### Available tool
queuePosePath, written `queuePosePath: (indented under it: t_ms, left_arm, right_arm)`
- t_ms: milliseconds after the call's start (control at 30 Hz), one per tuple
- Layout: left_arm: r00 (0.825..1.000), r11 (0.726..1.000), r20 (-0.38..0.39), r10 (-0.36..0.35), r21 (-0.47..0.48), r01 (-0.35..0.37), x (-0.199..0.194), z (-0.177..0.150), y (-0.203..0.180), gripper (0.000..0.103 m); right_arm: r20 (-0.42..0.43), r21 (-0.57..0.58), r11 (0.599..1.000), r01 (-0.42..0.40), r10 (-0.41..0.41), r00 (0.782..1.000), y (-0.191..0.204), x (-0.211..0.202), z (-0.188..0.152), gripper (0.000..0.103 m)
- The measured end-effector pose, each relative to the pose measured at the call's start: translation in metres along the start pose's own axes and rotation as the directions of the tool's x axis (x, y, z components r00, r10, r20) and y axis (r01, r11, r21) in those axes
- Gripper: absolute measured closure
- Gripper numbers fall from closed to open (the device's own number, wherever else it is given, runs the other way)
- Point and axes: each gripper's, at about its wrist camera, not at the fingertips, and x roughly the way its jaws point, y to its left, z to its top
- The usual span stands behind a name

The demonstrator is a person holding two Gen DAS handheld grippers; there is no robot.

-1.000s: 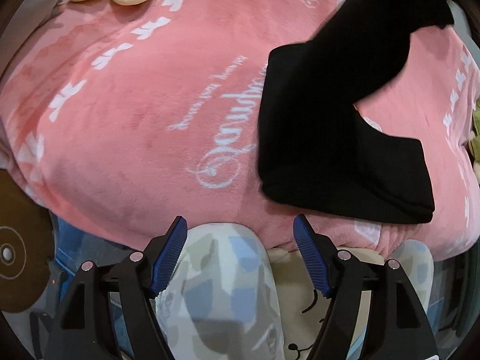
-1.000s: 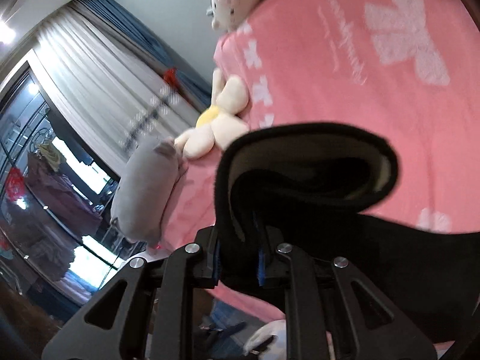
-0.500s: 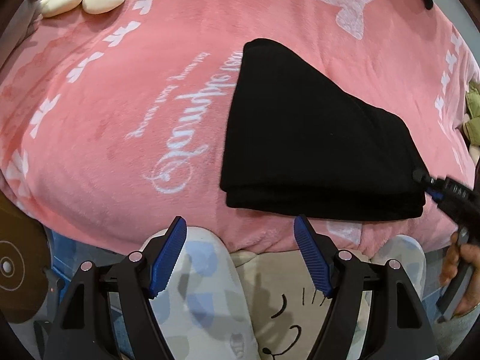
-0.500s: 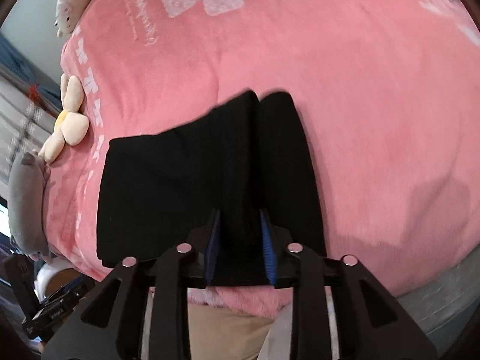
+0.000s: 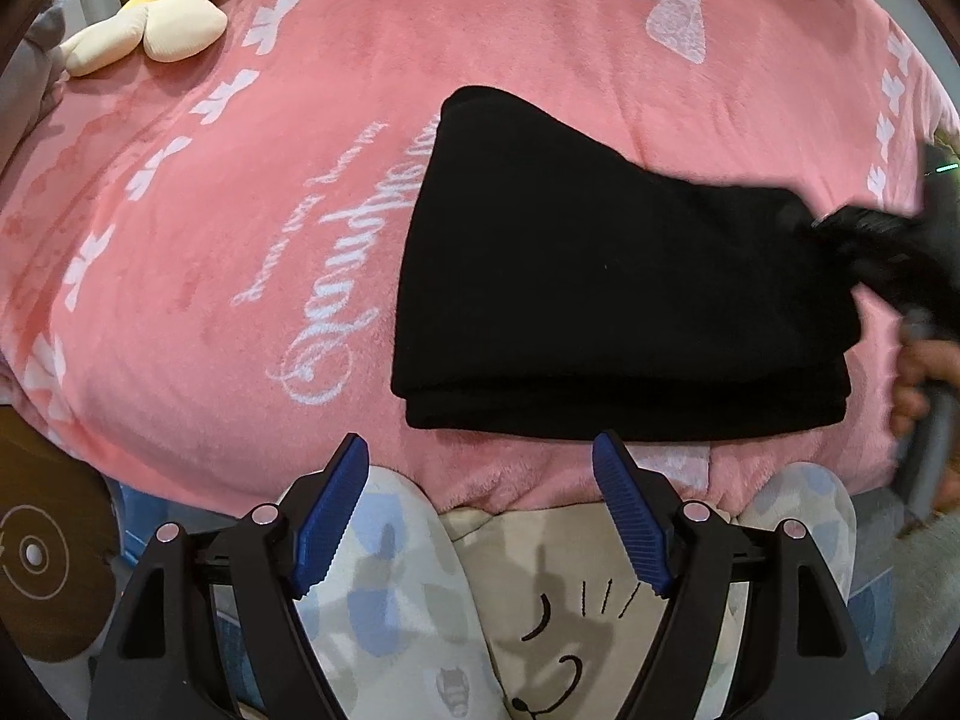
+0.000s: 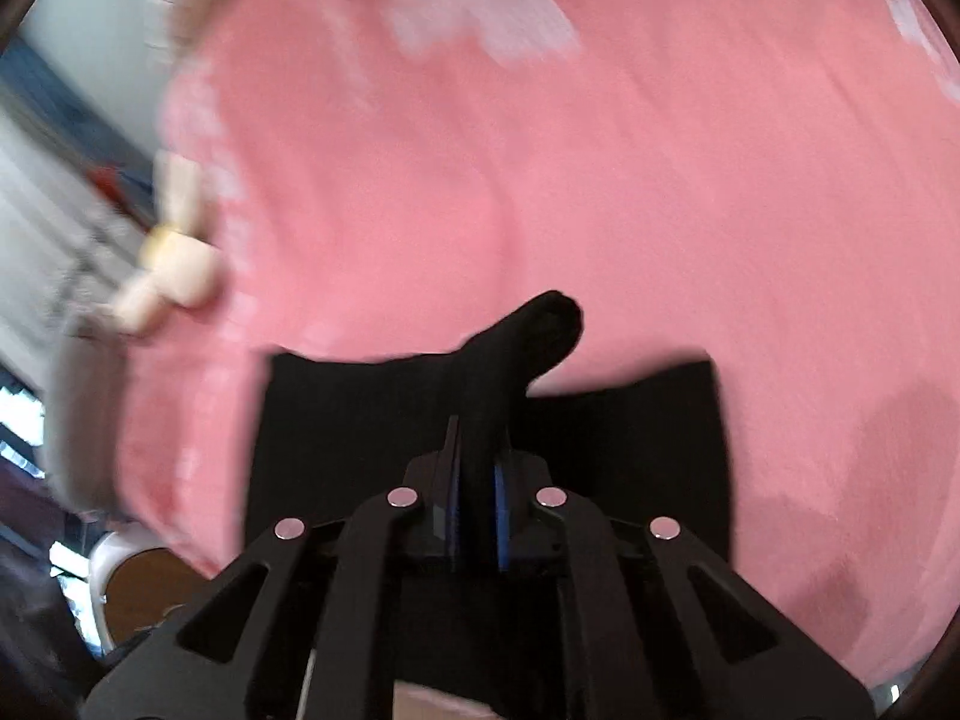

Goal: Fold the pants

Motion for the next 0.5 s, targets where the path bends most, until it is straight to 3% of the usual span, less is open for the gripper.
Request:
queuePosePath:
  t_ms: [67, 167, 200, 233, 267, 300, 367, 400, 433, 500]
  left_arm:
    - [1.0, 1.0, 0.006, 0.006, -0.005, -0.006, 0.001, 0.0, 0.002, 0.029]
    - [1.0, 1.0, -0.006, -0.002, -0.016, 0.002, 0.007, 0.002, 0.003, 0.028]
    - [1.0, 1.0, -0.014, -0.009, -0.017, 0.009, 0.009, 0.002, 0.003, 0.028]
    - [1.0, 1.0, -0.021, -0.018, -0.016, 0.018, 0.012, 0.002, 0.001, 0.028]
    - [0.999, 1.0, -0.024, -0.024, -0.014, 0.024, 0.013, 0.002, 0.0, 0.028]
    - [0.999, 1.0, -0.025, -0.028, -0.007, 0.027, 0.013, 0.001, -0.001, 0.028]
    - [1.0, 1.0, -0.008, -0.02, 0.016, 0.02, 0.008, -0.001, -0.003, 0.028]
    - [1.0, 1.0, 0.005, -0.007, 0.024, 0.007, 0.006, -0.002, -0.003, 0.026]
    - [1.0, 0.999, 0.018, 0.011, 0.03, -0.011, 0.004, -0.004, -0.002, 0.025]
    - [1.0, 0.999, 0.024, 0.02, 0.032, -0.021, 0.006, -0.005, -0.001, 0.025]
  right_arm:
    - [0.098, -0.108, 0.994, 0.014, -0.003, 0.995, 0.035, -0.042, -0.002, 0.096]
    - [0.129, -0.143, 0.984, 0.106, -0.087, 0.988, 0.039, -0.055, -0.014, 0.093]
    - [0.099, -0.155, 0.968, 0.197, -0.183, 0.978, 0.028, -0.04, -0.02, 0.09]
    - [0.044, -0.18, 0.938, 0.295, -0.292, 0.955, 0.014, -0.017, -0.028, 0.087]
    - [-0.028, -0.2, 0.902, 0.382, -0.395, 0.918, -0.002, 0.005, -0.037, 0.087]
    - [-0.053, -0.167, 0.903, 0.397, -0.41, 0.911, -0.014, 0.012, -0.048, 0.087]
    - [0.022, -0.082, 0.937, 0.339, -0.339, 0.941, -0.009, -0.01, -0.051, 0.087]
    - [0.094, -0.068, 0.94, 0.334, -0.327, 0.94, 0.005, -0.028, -0.049, 0.087]
    - [0.119, -0.071, 0.945, 0.319, -0.309, 0.943, 0.014, -0.035, -0.046, 0.087]
    - [0.115, -0.117, 0.967, 0.228, -0.215, 0.97, 0.042, -0.038, -0.035, 0.087]
